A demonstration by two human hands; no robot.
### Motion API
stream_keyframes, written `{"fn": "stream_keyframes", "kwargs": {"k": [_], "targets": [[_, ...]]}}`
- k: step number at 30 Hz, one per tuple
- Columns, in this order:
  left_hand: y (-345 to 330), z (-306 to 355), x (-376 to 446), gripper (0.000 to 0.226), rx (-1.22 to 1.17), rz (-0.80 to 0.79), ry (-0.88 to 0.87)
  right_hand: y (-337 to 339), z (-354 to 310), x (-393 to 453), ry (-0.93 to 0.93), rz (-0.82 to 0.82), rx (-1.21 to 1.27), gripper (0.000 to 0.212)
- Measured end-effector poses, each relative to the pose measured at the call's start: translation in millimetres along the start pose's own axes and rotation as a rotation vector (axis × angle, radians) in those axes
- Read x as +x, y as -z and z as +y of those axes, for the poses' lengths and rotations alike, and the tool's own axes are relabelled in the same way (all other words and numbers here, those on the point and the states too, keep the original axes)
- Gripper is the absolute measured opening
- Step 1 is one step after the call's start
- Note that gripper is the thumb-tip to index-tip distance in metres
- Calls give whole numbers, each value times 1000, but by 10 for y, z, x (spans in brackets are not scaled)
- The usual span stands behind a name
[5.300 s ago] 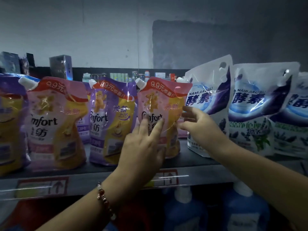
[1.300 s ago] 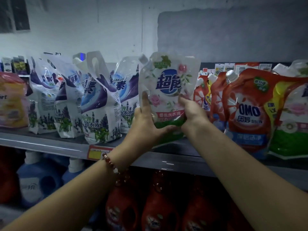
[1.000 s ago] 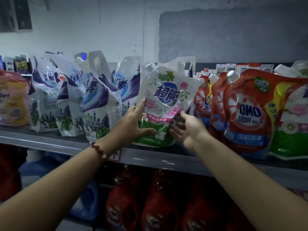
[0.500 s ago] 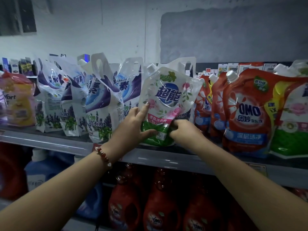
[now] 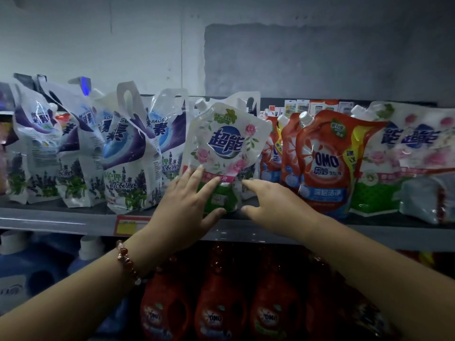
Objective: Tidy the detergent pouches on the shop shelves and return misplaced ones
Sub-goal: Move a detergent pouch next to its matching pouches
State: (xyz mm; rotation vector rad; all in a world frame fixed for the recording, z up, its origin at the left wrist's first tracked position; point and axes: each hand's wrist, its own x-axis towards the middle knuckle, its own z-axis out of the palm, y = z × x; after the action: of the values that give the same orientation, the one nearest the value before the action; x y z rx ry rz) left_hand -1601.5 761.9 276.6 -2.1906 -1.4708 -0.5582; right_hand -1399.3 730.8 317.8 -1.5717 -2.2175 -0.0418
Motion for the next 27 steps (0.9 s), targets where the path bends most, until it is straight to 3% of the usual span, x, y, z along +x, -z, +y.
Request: {"fn": "stream_keyframes", "kwargs": {"k": [8, 14, 27], "targets": [[130, 209, -79, 97, -78, -60, -154, 115, 9, -310, -90, -50, -197, 69], [94, 526, -147, 88, -151, -50, -238, 139, 194, -679, -165, -7, -330, 71], [210, 2017, 408, 79, -171, -117, -436, 742, 1314, -1568, -405, -29, -347, 72]]}}
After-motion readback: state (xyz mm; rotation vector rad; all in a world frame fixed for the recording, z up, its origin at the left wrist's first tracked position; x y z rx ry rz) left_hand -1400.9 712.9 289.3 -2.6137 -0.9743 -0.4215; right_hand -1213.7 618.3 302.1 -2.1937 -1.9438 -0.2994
